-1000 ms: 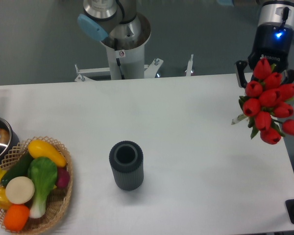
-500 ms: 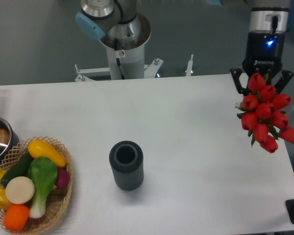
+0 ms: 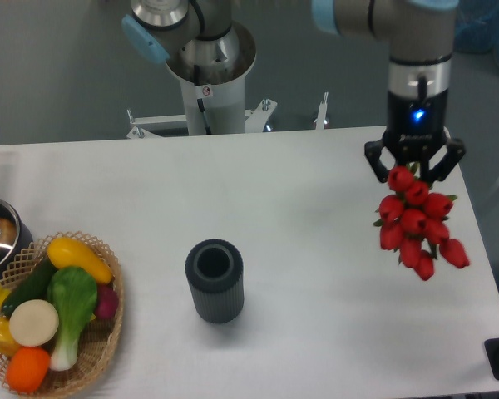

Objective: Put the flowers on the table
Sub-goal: 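Lift the held tulips and swing them toward the table center, then lower the tulips, blooms first, onto the table beside the black vase, then open the gripper and raise it away from the tulip stems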

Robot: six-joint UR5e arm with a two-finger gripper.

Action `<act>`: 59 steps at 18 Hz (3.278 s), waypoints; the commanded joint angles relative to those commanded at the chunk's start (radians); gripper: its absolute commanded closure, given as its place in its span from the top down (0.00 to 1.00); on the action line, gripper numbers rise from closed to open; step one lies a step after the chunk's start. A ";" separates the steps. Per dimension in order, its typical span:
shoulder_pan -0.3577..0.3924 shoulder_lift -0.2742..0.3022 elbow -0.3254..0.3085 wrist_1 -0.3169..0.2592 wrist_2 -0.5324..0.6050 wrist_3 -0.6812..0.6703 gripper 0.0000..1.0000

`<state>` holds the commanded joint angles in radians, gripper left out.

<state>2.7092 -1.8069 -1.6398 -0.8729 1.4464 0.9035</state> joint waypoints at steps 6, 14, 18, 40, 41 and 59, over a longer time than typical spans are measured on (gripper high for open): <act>-0.060 -0.071 -0.002 -0.002 0.026 -0.009 0.33; -0.089 -0.180 -0.009 0.002 0.016 -0.011 0.34; -0.089 -0.189 -0.017 0.002 0.014 -0.009 0.34; -0.101 -0.249 -0.032 0.006 0.006 0.003 0.84; -0.100 -0.249 -0.028 0.006 0.006 0.003 0.86; -0.008 -0.092 0.112 0.009 0.006 0.063 1.00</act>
<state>2.7013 -1.8991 -1.5278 -0.8636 1.4527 0.9663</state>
